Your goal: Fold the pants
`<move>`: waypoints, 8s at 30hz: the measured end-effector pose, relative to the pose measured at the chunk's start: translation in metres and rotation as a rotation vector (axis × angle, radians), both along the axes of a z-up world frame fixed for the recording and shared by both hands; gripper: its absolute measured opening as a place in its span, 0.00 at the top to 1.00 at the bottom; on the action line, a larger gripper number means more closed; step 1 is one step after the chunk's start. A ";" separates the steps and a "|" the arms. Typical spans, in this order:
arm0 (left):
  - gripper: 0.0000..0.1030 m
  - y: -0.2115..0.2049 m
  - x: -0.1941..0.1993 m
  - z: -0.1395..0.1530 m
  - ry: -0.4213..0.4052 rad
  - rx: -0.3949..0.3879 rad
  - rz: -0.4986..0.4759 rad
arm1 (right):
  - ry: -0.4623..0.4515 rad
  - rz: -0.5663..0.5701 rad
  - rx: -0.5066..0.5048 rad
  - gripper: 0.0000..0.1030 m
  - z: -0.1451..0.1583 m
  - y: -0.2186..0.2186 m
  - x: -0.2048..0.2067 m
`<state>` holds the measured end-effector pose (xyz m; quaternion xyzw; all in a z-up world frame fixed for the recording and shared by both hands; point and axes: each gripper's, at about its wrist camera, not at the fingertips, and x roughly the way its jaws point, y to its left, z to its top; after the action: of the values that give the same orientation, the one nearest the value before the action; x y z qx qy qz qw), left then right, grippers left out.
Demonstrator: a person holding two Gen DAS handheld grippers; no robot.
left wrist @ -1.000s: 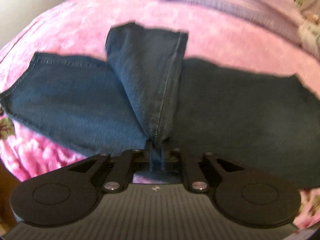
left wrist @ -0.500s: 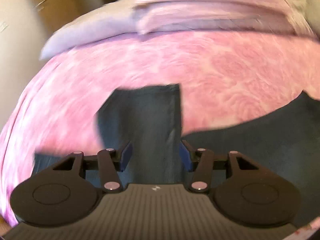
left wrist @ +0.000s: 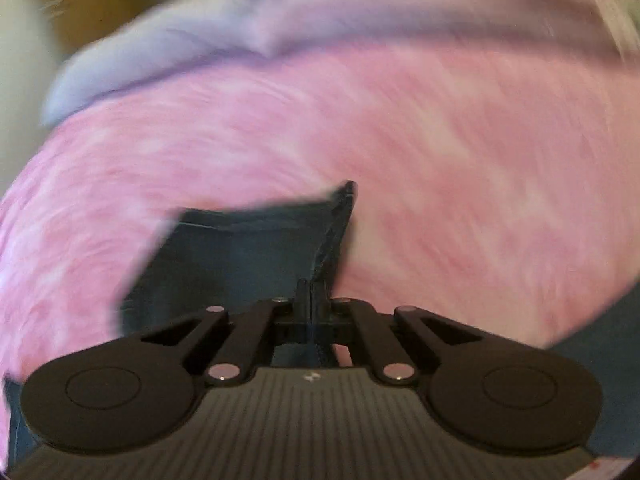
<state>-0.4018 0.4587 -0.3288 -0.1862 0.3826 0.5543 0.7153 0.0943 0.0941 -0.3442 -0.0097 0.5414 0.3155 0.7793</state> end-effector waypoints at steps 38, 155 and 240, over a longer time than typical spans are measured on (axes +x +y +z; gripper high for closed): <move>0.98 -0.124 -0.334 -0.003 -0.626 -0.030 0.824 | -0.003 -0.024 0.097 0.96 0.040 0.013 0.011; 0.33 -0.432 -0.019 0.272 -0.008 -0.181 0.029 | -0.207 1.013 -0.088 0.33 0.276 -0.117 -0.154; 0.95 -0.098 -0.335 0.009 -0.437 0.006 0.624 | -0.191 0.666 -0.306 0.33 0.079 0.099 -0.238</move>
<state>-0.7363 0.3604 -0.3200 -0.4055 0.1444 0.6937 0.5775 -0.1434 0.1930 -0.2654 -0.3309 0.4741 0.4647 0.6706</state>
